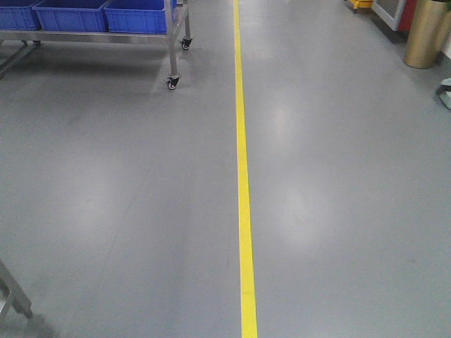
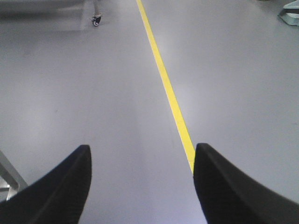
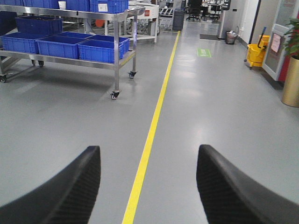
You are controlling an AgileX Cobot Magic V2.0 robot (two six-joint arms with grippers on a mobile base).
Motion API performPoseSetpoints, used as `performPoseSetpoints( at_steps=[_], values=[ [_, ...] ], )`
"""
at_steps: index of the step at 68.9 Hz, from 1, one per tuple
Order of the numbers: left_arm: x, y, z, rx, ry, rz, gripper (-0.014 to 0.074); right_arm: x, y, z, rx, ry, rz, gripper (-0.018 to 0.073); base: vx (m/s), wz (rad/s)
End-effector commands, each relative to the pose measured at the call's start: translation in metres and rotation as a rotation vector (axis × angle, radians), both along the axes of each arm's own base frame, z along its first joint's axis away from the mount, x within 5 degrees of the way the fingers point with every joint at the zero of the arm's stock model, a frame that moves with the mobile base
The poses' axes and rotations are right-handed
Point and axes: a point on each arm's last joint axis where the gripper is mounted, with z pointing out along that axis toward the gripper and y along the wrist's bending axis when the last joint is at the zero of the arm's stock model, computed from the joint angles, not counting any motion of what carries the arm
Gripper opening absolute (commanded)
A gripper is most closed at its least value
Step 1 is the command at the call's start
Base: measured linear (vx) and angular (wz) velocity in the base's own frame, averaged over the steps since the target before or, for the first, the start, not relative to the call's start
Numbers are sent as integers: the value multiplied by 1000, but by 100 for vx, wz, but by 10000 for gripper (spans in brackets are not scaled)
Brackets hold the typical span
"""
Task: Move and align brake pads A on conveyor
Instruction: 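Drive along the yellow floor line past the green floor sign, then turn toward the steel table under the blue bins and approach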
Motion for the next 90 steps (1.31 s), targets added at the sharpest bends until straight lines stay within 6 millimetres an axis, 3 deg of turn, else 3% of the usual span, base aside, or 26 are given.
performPoseSetpoints(
  at_steps=[1, 50, 90],
  values=[
    [3, -1, 13, -21, -76, 1, 443, 0, -1, 15, 0, -96, -9, 429, 59, 13],
    [3, -1, 13, -21, -76, 1, 443, 0, -1, 15, 0, -96, -9, 429, 50, 14],
    [3, -1, 13, -21, -76, 1, 443, 0, -1, 15, 0, -97, -9, 429, 34, 81]
  ],
)
